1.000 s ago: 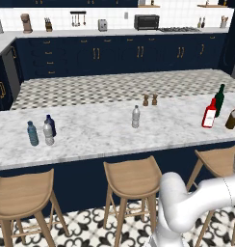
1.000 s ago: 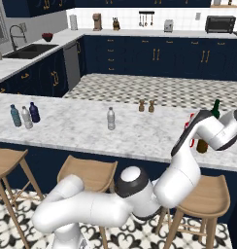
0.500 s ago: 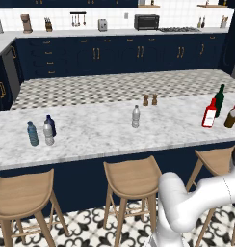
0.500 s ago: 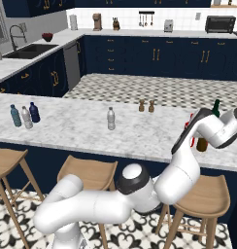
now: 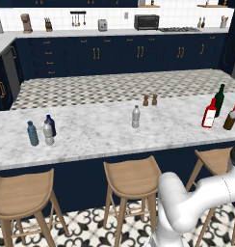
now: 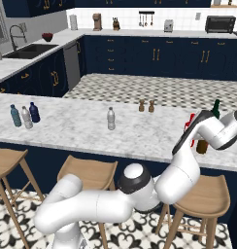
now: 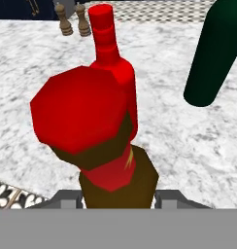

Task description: Move the plastic bottles in the middle to the plastics group, and the glass bottles in the middle to the glass group.

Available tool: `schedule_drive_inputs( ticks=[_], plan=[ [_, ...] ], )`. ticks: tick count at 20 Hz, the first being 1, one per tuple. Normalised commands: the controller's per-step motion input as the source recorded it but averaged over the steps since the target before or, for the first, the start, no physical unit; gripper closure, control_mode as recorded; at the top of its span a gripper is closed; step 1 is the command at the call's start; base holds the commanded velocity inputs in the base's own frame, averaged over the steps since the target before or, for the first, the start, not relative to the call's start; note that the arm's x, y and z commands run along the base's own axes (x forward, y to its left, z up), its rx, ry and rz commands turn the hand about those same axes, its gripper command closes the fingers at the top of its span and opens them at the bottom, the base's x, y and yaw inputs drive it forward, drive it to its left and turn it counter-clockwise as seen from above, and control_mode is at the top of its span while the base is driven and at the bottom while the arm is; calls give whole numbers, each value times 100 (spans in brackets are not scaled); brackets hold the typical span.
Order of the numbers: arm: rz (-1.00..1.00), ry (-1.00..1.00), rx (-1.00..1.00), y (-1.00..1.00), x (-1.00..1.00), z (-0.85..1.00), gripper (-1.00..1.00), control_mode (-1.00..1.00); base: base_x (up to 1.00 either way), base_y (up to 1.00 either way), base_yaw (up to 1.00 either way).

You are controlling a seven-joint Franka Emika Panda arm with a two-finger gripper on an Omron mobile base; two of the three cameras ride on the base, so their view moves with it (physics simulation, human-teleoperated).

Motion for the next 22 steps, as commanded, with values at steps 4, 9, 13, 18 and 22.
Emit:
schedule_drive_inputs(
  ticks=[4,9,13,18,22],
  plan=[
    [0,0,0,0,13,-36,100,-100,0,0,0],
    [0,0,-2,0,27,-5,100,-100,0,0,0],
    [0,0,-3,0,31,-10,100,-100,0,0,0],
    [0,0,-2,0,3,-4,100,-100,0,0,0],
    [0,0,-1,0,11,0,100,-100,0,0,0]
  ],
)
